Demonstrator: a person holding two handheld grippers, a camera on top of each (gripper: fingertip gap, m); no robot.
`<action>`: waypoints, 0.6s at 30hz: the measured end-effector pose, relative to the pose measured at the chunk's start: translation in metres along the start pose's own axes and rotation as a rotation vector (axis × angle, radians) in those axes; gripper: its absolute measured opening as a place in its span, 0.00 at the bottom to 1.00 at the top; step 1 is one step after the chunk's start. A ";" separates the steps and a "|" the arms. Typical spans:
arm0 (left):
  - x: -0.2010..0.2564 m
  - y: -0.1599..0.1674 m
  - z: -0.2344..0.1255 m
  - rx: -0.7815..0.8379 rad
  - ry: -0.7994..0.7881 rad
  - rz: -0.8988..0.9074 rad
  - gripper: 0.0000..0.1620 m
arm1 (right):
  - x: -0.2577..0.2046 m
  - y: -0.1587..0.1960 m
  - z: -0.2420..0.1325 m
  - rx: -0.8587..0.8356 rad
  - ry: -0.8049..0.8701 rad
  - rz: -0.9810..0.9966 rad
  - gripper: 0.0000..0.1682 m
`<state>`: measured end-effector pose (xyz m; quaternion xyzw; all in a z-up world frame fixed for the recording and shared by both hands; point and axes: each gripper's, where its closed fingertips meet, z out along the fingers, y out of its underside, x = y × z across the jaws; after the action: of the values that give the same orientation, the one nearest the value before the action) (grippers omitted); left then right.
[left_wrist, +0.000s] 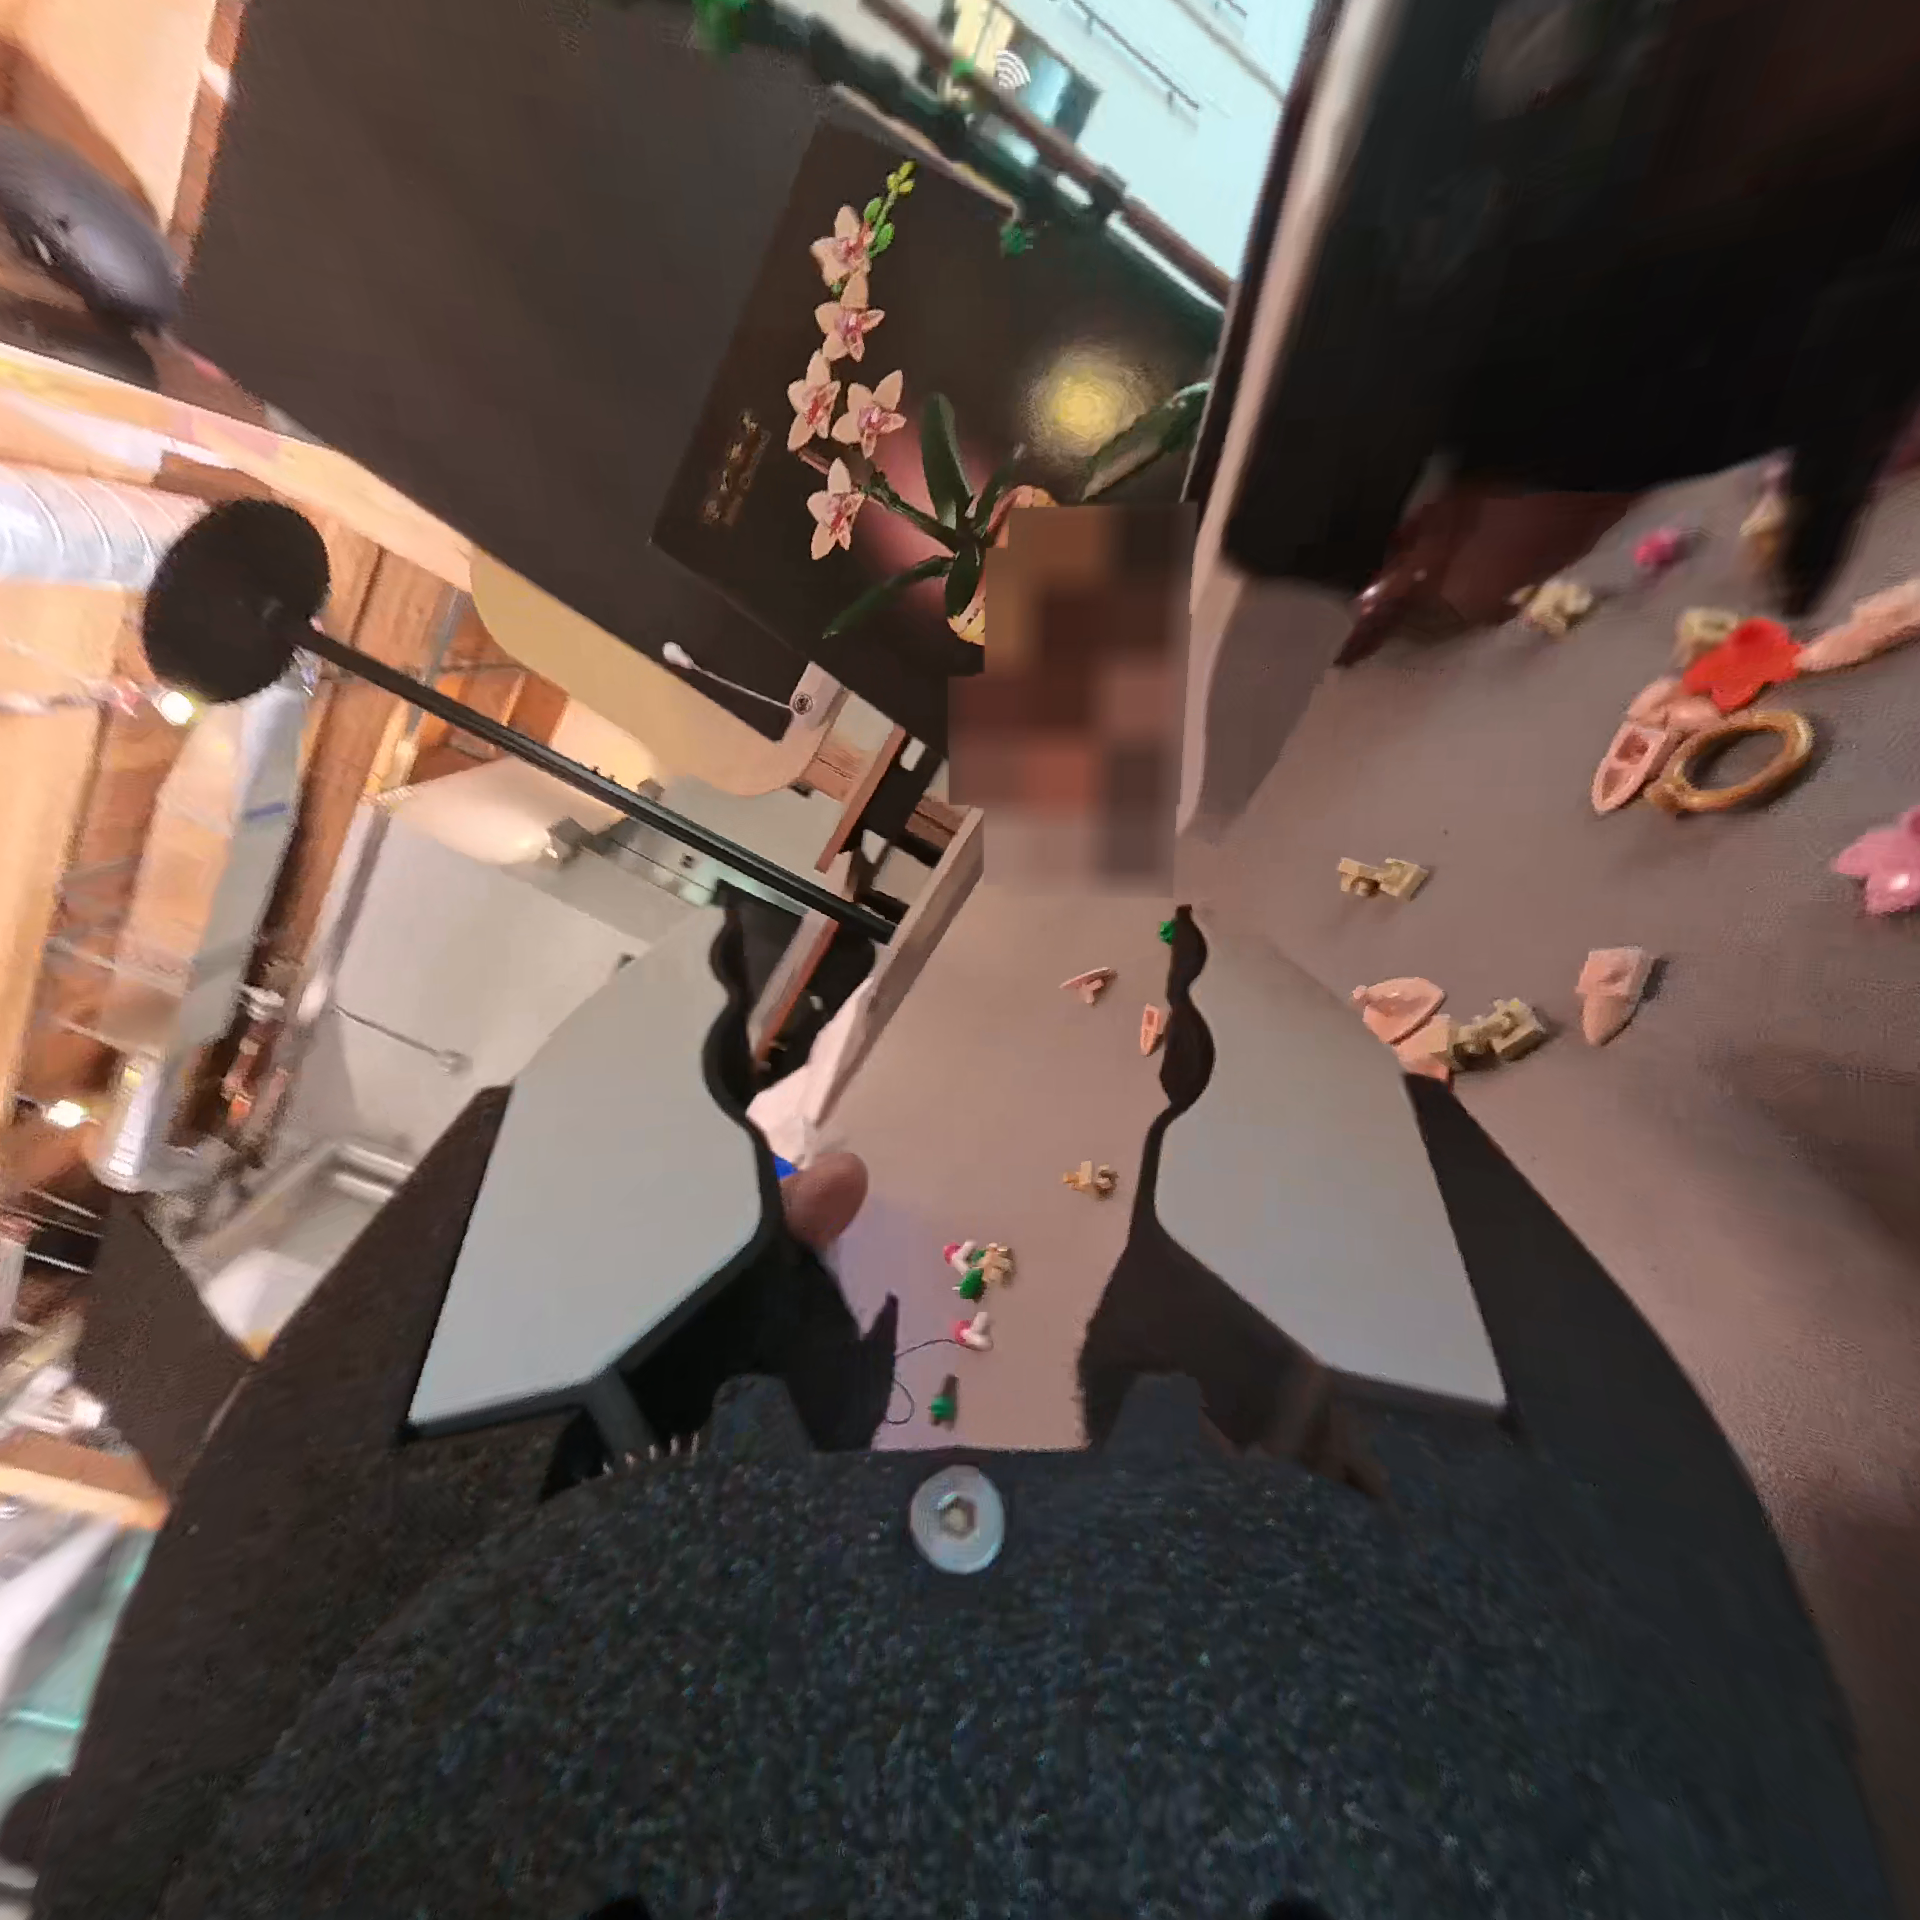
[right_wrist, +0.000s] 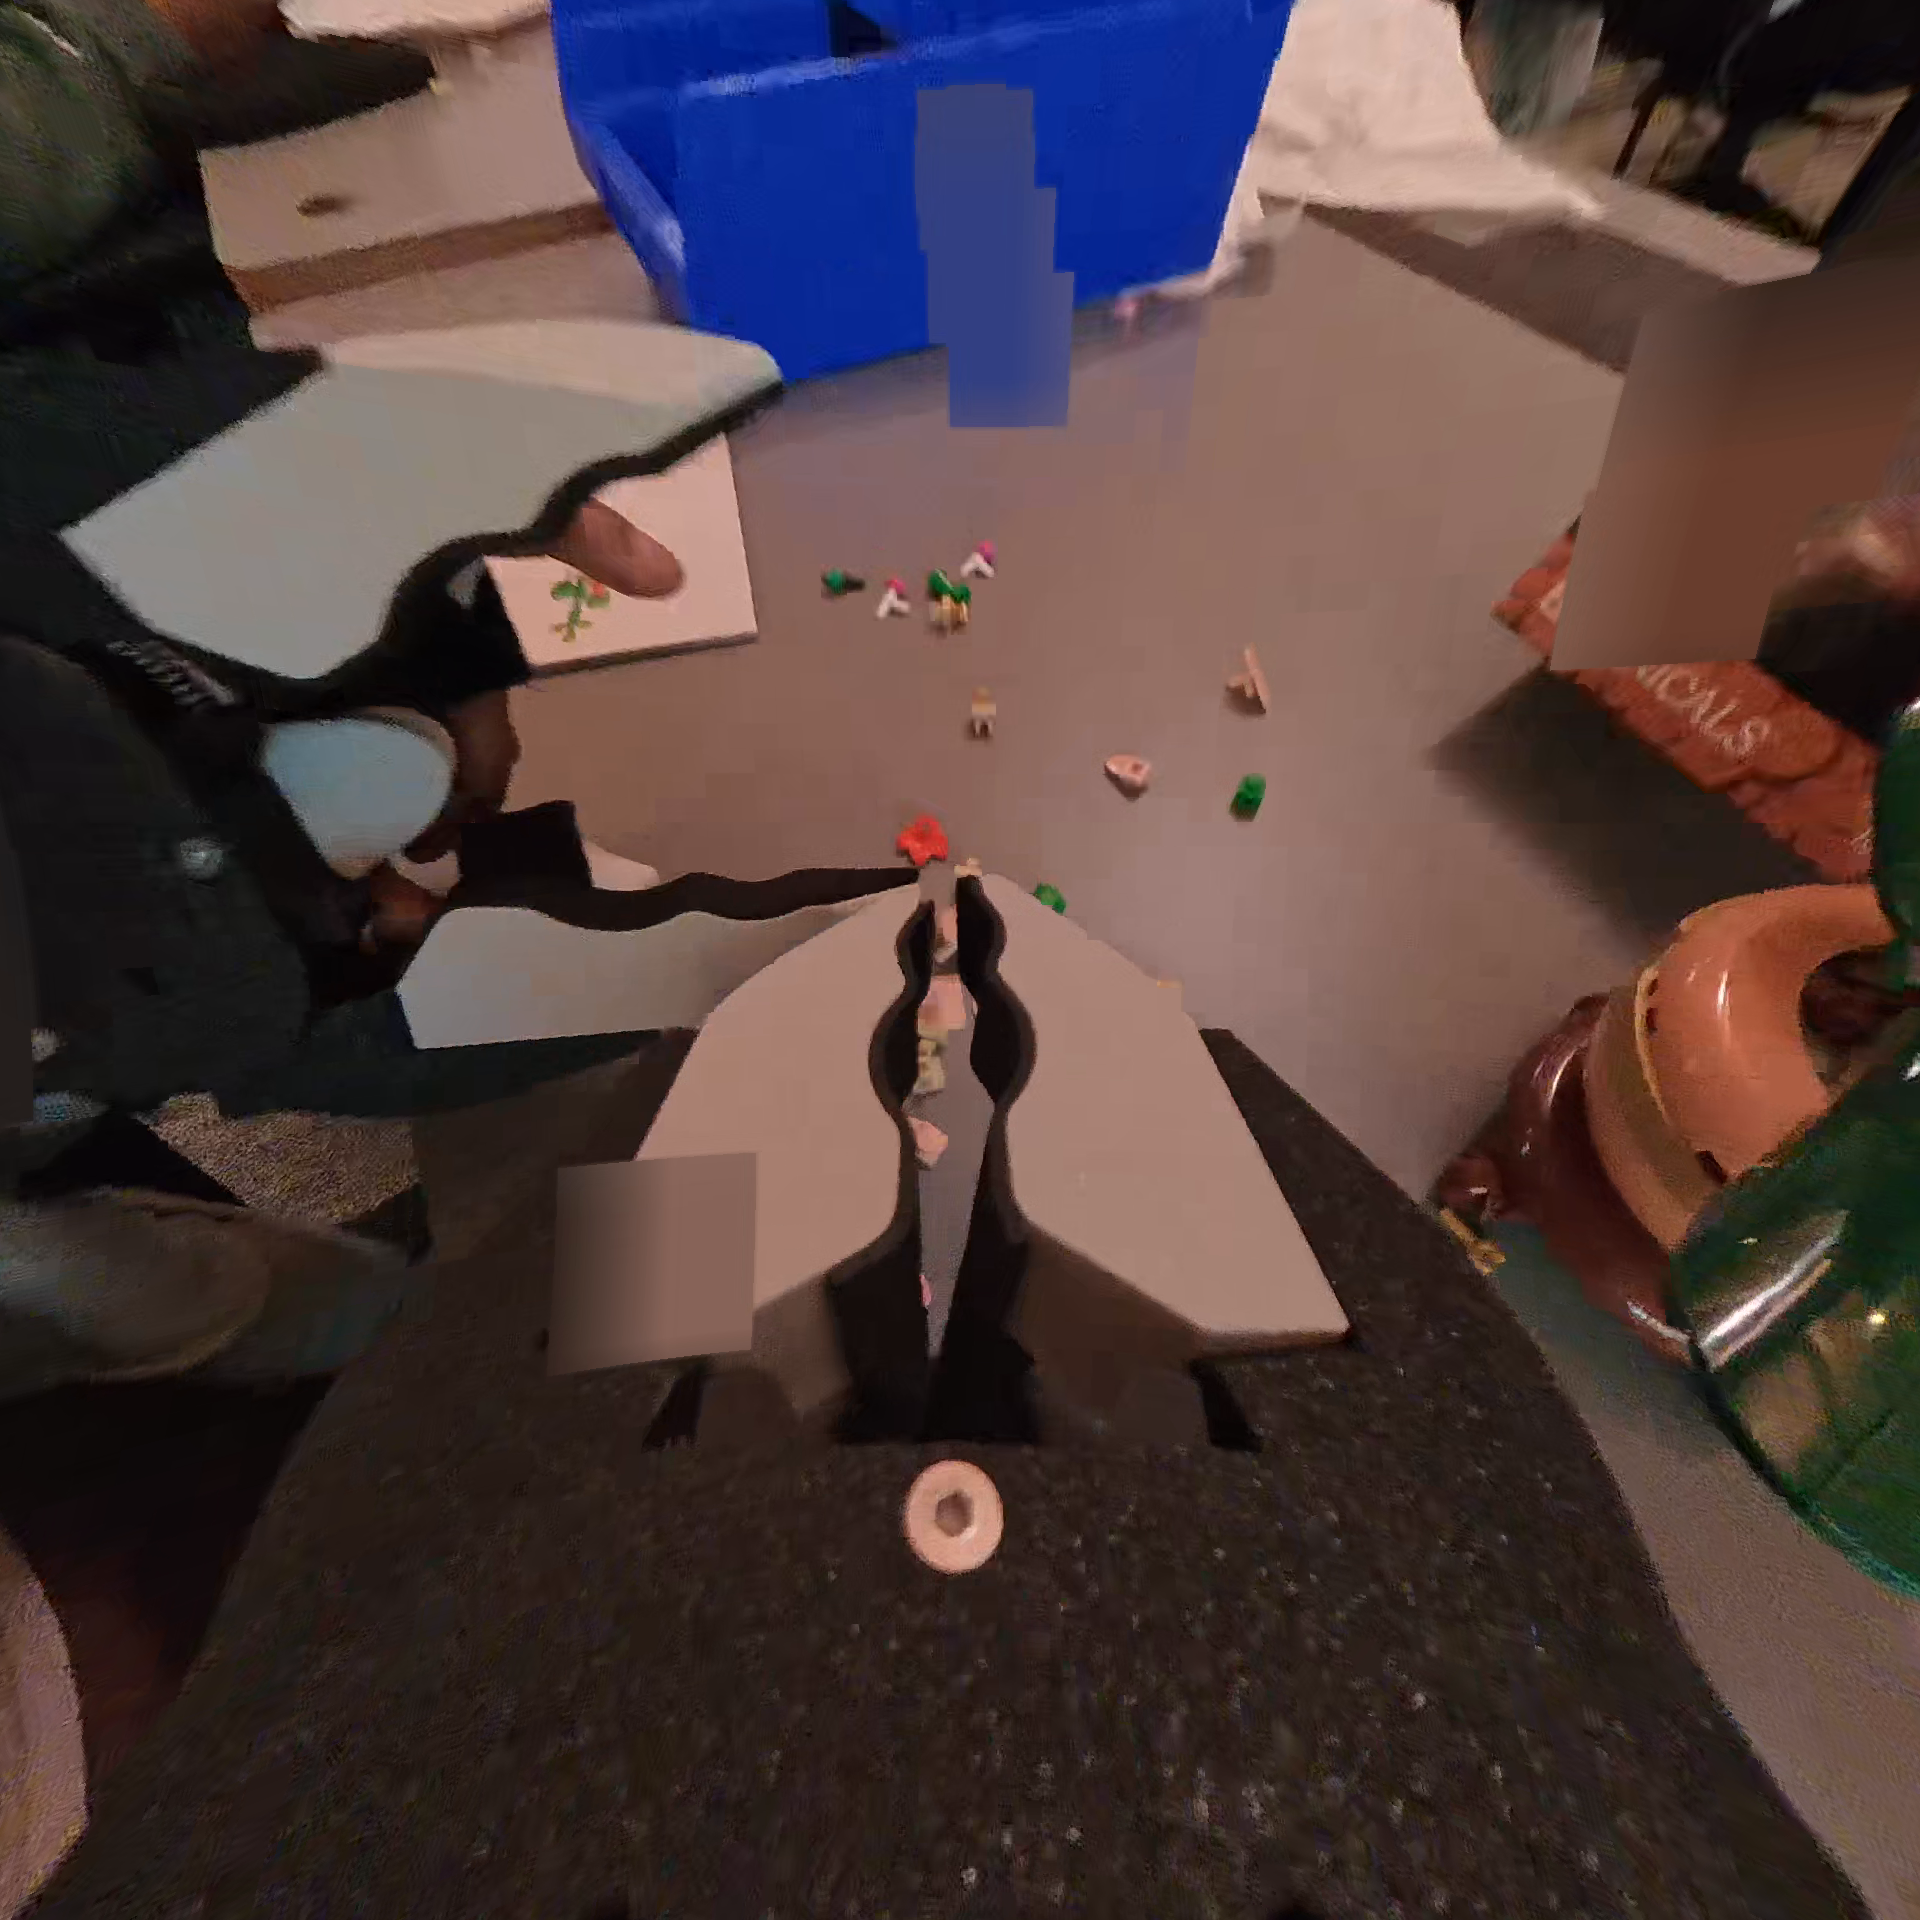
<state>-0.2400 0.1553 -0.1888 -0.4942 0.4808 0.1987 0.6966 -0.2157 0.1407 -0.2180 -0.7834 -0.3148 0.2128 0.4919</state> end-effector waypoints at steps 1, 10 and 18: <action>-0.002 0.001 0.000 0.006 0.007 -0.058 0.41 | -0.004 -0.008 -0.007 0.066 -0.004 -0.026 0.03; -0.022 -0.020 -0.007 0.233 0.315 -0.937 0.02 | 0.006 -0.004 -0.103 0.439 0.161 -0.093 0.17; -0.043 -0.018 -0.003 0.299 0.430 -1.319 0.90 | 0.096 0.053 -0.212 0.280 0.538 -0.126 0.63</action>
<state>-0.2474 0.1530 -0.1427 -0.6097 0.2303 -0.4347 0.6215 0.0039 0.0562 -0.1779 -0.7152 -0.1887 0.0083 0.6729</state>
